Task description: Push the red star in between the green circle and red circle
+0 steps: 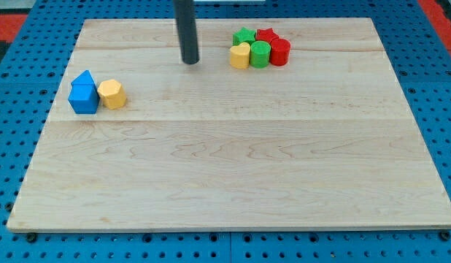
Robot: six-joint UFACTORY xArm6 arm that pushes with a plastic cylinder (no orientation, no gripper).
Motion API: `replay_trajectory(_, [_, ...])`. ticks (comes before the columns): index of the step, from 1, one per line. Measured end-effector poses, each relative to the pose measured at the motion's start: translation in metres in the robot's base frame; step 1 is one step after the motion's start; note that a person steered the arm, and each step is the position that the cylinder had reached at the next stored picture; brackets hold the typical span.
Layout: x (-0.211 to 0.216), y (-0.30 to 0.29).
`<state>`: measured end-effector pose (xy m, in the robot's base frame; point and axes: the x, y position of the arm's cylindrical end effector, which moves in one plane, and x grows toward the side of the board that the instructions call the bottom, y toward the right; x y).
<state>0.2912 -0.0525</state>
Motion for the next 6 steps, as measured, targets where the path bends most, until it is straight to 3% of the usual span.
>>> replay_trajectory(2, [-0.037, 0.061])
replay_trajectory(3, [-0.07, 0.045])
replay_trajectory(4, [-0.094, 0.102])
replay_trajectory(5, [-0.049, 0.138])
replay_trajectory(6, [0.011, 0.133])
